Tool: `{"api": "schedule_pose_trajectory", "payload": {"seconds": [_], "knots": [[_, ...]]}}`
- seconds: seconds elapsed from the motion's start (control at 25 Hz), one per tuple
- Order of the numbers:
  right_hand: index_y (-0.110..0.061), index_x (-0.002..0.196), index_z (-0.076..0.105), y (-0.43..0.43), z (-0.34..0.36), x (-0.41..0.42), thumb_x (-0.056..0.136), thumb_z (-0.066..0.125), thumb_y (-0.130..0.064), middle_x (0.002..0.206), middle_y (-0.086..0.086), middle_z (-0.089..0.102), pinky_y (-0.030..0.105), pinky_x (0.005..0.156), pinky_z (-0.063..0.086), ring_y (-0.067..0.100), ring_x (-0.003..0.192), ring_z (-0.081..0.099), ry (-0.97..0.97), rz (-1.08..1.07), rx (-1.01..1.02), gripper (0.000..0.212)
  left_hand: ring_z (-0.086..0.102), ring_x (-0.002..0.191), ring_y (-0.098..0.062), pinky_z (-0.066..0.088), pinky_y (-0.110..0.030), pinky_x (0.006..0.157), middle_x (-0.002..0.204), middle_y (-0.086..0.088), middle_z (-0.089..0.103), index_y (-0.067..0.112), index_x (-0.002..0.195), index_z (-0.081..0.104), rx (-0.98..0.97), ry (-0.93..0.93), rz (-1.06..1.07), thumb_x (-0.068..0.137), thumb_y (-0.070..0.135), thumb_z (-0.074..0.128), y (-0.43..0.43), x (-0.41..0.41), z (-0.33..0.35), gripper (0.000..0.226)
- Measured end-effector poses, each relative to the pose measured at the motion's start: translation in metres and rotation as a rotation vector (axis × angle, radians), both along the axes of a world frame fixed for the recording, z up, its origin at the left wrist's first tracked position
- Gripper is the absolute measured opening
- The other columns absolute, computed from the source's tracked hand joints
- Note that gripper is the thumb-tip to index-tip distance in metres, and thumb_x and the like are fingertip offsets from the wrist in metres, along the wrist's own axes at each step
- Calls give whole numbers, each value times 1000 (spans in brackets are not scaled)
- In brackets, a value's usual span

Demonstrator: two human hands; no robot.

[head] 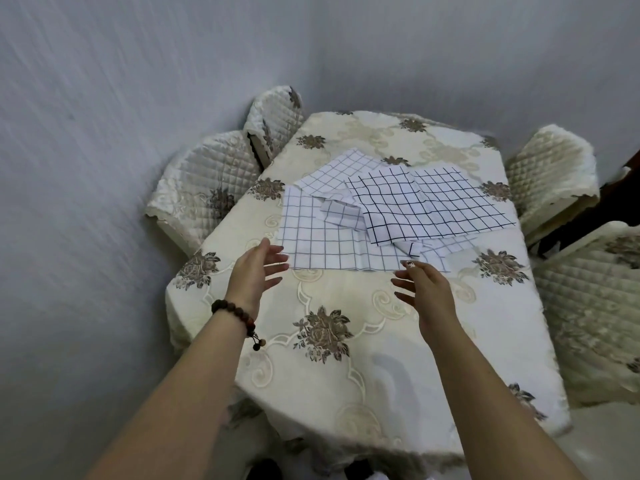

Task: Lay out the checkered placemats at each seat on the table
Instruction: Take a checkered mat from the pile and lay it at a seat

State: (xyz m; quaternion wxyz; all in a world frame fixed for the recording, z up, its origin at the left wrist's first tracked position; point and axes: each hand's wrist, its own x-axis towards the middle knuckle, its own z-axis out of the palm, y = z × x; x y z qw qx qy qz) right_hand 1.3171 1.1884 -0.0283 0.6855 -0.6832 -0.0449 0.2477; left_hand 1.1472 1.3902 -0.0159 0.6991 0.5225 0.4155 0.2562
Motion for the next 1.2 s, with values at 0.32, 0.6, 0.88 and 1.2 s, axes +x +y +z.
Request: {"api": "schedule_pose_trajectory", "payload": {"seconds": [0.32,0.6,0.88,1.2], "knots": [[-12,105,61,94,-21,7,93,50,-17,99,10,66,44,87,52,23,91,64,14,-63,-55,18,65,94,-23,49,-38,85,97,-7,69,13,95,64,-25,25,-80,97,40,40,103,27,-20,36],[-19,104,63,184,-55,-16,88,58,-21,98,4,67,37,85,52,21,93,64,-92,-50,-249,16,64,98,-24,49,-38,86,98,-9,69,12,95,65,-78,72,-213,97,40,40,193,49,-47,38],[-22,126,52,266,-113,-36,67,76,-47,125,0,50,36,97,41,21,118,44,-536,344,-856,69,63,93,-23,49,-40,86,100,-12,68,9,98,65,-77,116,-254,98,36,40,228,56,-68,36],[-15,100,60,286,-136,-30,76,69,-33,107,1,56,33,79,39,23,104,48,-536,258,-930,31,63,92,-22,49,-36,81,94,-8,69,10,96,66,-68,179,-264,96,34,44,245,47,-86,32]]}}
